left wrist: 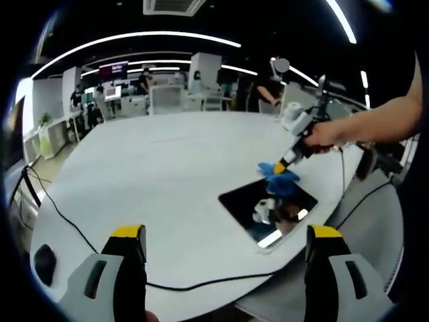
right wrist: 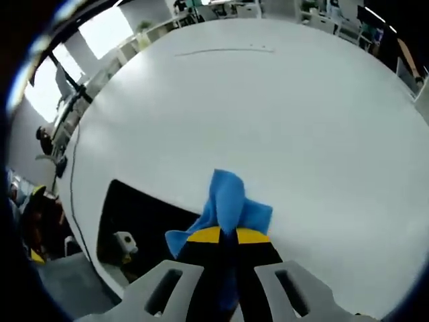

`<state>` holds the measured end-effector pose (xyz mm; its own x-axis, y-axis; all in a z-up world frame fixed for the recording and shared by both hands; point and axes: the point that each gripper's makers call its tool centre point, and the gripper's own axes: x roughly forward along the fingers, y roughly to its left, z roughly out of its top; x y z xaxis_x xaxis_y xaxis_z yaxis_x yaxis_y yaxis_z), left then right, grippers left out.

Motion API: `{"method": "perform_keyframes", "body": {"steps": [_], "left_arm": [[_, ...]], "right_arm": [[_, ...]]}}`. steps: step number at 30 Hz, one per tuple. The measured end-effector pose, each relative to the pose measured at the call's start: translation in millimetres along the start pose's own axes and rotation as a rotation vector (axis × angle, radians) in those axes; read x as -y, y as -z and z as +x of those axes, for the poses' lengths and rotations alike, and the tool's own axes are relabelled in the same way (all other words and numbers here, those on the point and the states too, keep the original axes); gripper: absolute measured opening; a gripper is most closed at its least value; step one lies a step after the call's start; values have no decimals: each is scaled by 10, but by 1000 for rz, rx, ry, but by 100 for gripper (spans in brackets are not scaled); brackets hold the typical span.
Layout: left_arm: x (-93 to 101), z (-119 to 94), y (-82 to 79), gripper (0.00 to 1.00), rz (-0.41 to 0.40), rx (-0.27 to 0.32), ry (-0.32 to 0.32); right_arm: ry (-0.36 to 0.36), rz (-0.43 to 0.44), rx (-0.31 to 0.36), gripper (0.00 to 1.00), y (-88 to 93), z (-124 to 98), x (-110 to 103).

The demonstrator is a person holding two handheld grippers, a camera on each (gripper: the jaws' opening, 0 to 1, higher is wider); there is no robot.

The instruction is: Wipe the mirror surface with the cleaning cloth until all visible marks leave the cleaned area.

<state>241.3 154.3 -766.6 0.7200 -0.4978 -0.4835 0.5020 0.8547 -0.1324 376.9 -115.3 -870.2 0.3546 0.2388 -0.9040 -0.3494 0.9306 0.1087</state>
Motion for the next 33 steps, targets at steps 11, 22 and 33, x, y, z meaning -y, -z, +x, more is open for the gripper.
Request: {"method": "perform_keyframes", "body": {"steps": [11, 22, 33], "left_arm": [[116, 95, -163, 100, 65, 26, 127], [-247, -63, -268, 100, 72, 8, 26], [-208, -190, -353, 100, 35, 103, -75]], "right_arm": [[62, 58, -18, 0, -16, -7, 11], [86, -165, 81, 1, -1, -46, -29], [-37, -71, 154, 2, -91, -560, -124]]}}
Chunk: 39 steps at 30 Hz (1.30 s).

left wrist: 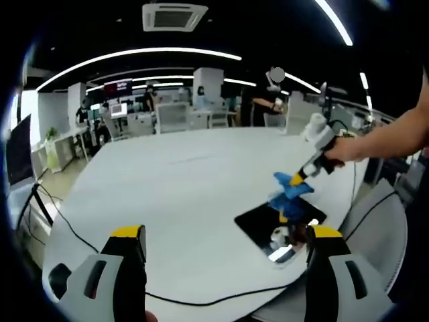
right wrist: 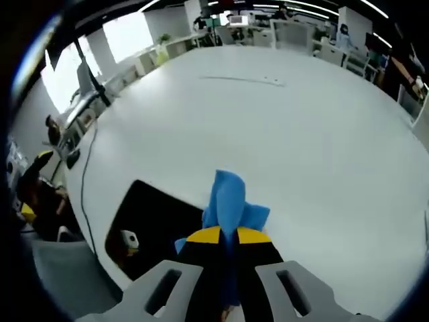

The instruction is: Wipe the mirror surface with the cleaning cloth until all visible marks leave the cleaned area.

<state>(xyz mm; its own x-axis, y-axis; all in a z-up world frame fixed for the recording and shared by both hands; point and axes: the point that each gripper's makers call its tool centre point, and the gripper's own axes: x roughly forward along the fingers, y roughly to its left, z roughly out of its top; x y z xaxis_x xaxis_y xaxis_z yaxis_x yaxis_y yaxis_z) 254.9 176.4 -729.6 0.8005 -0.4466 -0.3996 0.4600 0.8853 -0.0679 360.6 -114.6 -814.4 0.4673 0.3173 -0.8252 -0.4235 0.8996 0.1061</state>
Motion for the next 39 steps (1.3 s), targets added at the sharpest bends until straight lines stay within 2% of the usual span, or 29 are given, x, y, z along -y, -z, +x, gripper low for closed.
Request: {"method": "perform_keyframes", "body": {"steps": [2, 7, 12, 16, 21, 26, 30, 35, 39], "left_arm": [[-6, -16, -4, 100, -7, 6, -12], [10, -11, -10, 100, -4, 9, -21], [43, 40, -17, 100, 1, 4, -12], [19, 81, 3, 100, -3, -4, -21], [59, 56, -31, 100, -2, -5, -2], [-22, 44, 85, 100, 1, -25, -7], [-43, 52, 72, 100, 4, -24, -5], [-37, 87, 95, 100, 2, -32, -1], [6, 88, 89, 100, 4, -32, 8]], "right_arm": [[-20, 3, 12, 2, -14, -118, 2], [-32, 41, 6, 2, 9, -253, 116], [-23, 62, 14, 2, 40, -420, 229], [-11, 73, 13, 2, 110, -553, 401], [8, 87, -4, 2, 212, -622, 595], [33, 120, -2, 2, 270, -662, 769], [50, 130, -16, 2, 370, -623, 865], [64, 138, -57, 2, 617, -415, 953], [43, 92, -49, 2, 739, -250, 882]]}}
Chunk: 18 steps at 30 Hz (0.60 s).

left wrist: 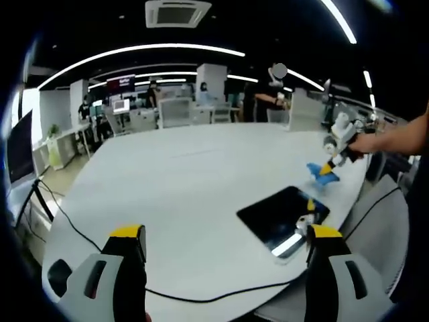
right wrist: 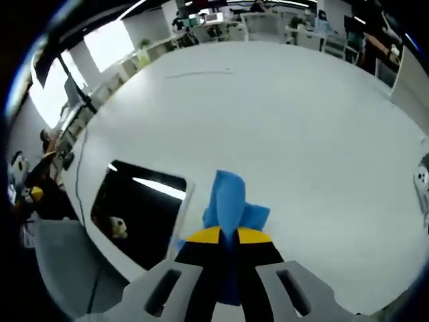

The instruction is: Wipe the mirror surface with the cleaning cloth until all visible marks leave the cleaned area.

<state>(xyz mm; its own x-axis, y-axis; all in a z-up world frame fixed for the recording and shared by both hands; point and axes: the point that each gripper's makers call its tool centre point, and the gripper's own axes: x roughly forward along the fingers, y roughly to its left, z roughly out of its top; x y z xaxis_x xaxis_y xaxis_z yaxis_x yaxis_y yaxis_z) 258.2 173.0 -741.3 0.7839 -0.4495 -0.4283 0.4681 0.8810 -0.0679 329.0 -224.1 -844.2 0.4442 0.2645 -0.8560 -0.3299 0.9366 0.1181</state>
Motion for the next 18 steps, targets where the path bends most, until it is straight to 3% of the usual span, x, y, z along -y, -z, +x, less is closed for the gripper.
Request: {"method": "perform_keyframes", "body": {"steps": [5, 7, 8, 10, 12, 15, 16, 18], "left_arm": [[15, 20, 70, 100, -4, -17, 7], [34, 24, 80, 100, -6, -20, 8], [42, 34, 91, 100, -9, -21, 9], [62, 48, 101, 100, -10, -21, 11], [96, 60, 110, 100, -11, -24, 17], [143, 72, 121, 100, 2, -36, 34], [185, 66, 148, 100, 30, -56, 56], [399, -31, 172, 100, 113, -83, 162]], "right_arm": [[21, -22, -3, 2, 101, 179, 58], [22, 33, -145, 1, 449, 300, 67], [25, 13, -9, 1, 220, 283, 137], [-3, 16, -35, 1, 259, 255, 102], [-21, -48, -18, 1, 230, 236, 64], [-36, -48, 15, 3, 237, 215, 54], [-42, -34, 23, 7, 233, 191, 39], [-144, -104, 82, 25, 160, 56, -103]]}}
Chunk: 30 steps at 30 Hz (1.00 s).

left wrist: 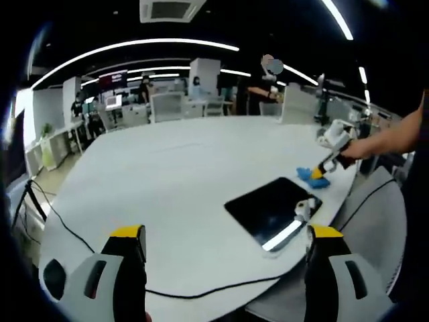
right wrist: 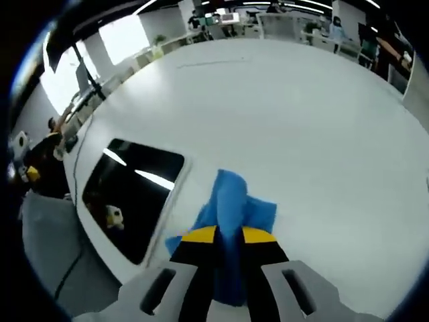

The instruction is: Wipe the mirror surface with the cleaning cloth until all visible marks leave the cleaned area.

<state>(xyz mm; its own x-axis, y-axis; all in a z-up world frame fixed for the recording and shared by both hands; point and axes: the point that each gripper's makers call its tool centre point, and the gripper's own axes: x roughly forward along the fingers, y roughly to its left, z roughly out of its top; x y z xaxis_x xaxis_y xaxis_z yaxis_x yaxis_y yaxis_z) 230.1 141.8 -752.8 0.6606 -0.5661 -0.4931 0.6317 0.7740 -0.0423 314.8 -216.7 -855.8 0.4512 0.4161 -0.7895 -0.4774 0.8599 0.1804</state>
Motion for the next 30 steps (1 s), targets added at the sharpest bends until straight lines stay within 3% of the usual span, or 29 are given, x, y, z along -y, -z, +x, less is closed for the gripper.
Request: {"method": "perform_keyframes", "body": {"steps": [2, 4, 7, 8, 10, 12, 13, 15, 17, 19, 20, 21, 24, 27, 30], "left_arm": [[-37, -119, 5, 100, 43, -14, -5], [-229, -271, -21, 100, -35, 0, -43], [-555, -411, 9, 100, -95, -18, -125], [-649, -452, -48, 100, -116, 15, -153], [-709, -505, -111, 100, -127, 51, -177], [-692, -545, -170, 100, -140, 71, -188], [-689, -556, -200, 100, -148, 85, -197], [-620, -558, -297, 100, -185, 126, -213], [-585, -531, -285, 100, -174, 129, -216], [-537, -478, -266, 100, -164, 121, -222], [-498, -445, -255, 100, -159, 114, -220], [-478, -421, -240, 100, -155, 109, -216], [-431, -335, -153, 100, -127, 80, -192], [-427, -303, -119, 100, -121, 73, -185], [-438, -311, -100, 100, -130, 75, -190]], "right_arm": [[1, -152, 89, 50, -141, -223, 37], [10, -205, 145, 58, -234, -438, 76], [21, -176, 228, 61, -366, -758, 188], [19, -124, 265, 64, -402, -880, 217], [2, -65, 304, 59, -413, -1028, 235], [-7, -66, 349, 36, -390, -1223, 215], [30, -101, 378, 33, -373, -1293, 263], [46, -108, 359, 33, -260, -1338, 233], [72, -96, 353, 38, -212, -1363, 250], [123, -23, 369, 60, -178, -1370, 303], [120, -28, 391, 76, -184, -1368, 284], [119, -47, 417, 81, -194, -1381, 258], [141, -60, 404, 86, -43, -1339, 263], [122, -33, 378, 100, 91, -1304, 267], [137, -26, 389, 100, 129, -1317, 315]]}}
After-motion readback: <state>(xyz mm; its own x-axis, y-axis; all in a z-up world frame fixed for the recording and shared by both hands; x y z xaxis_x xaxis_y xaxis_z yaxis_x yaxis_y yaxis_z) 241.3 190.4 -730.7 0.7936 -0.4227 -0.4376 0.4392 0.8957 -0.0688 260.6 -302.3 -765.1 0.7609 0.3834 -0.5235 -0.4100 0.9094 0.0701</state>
